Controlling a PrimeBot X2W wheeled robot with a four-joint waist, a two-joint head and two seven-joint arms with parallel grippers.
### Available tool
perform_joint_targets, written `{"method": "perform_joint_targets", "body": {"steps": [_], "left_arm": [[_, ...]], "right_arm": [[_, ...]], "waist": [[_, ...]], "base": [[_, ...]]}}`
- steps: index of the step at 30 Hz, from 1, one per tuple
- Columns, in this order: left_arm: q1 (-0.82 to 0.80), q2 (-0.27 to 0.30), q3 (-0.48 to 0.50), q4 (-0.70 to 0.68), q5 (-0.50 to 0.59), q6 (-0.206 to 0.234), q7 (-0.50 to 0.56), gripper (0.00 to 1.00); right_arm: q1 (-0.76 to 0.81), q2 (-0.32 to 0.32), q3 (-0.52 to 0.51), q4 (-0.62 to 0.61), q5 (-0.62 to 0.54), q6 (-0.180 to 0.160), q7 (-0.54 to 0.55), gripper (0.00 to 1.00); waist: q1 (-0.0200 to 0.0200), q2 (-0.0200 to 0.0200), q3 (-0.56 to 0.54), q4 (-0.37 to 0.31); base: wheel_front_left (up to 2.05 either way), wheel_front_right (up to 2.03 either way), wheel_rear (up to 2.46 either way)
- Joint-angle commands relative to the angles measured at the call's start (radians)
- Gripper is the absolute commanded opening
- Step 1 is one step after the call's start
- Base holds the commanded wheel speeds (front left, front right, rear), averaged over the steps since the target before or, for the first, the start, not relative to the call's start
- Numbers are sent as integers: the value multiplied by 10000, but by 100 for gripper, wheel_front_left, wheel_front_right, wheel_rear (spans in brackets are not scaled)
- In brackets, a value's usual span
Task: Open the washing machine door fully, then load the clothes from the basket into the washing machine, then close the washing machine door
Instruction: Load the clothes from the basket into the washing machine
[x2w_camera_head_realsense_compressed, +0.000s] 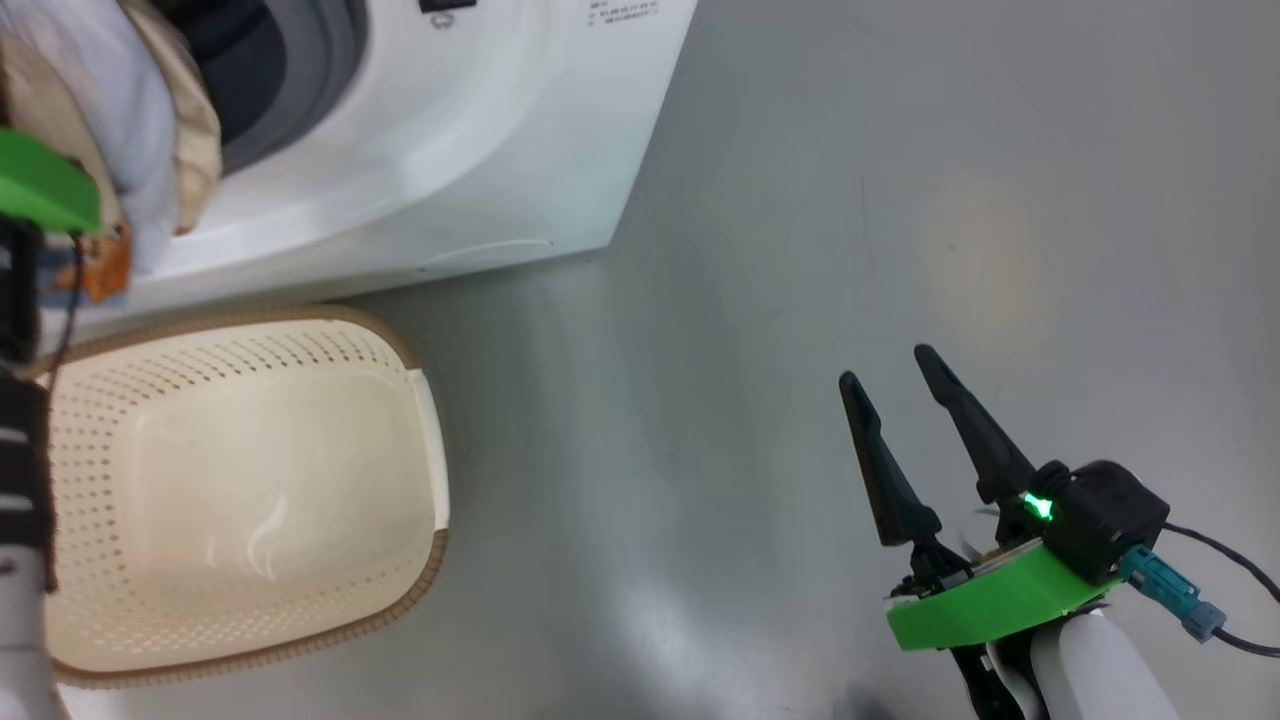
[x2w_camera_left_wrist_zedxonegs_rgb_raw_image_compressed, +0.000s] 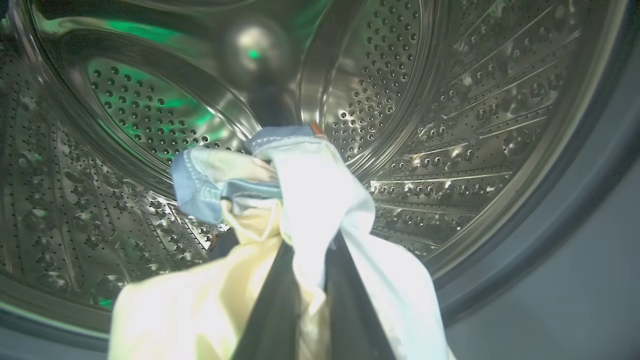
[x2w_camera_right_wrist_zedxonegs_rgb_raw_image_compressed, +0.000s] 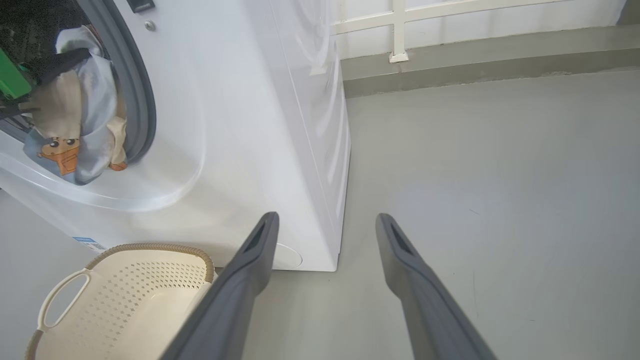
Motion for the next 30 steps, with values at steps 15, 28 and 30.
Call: {"method": "perform_joint_targets", "body": {"steps": [15,28,30], "left_arm": [[-3477,1437,113,974,515,441,-448,0],[-3971,1335,0,1807,596,497,-678,0],[-3977,1286,2,2039,549,470,-679,0]], "right_arm": [[-481,169,538,-358,143,14,-48,100],[-506,225,507,-402,128,14,-48,100],[-528,230,516,-386,119,14,-48,100]], "waist": [[0,-1,1676,-529],[0,-1,2113,-540],[0,-1,2101,-522]], "base": [[0,0,0],[0,0,0],[0,0,0]]}}
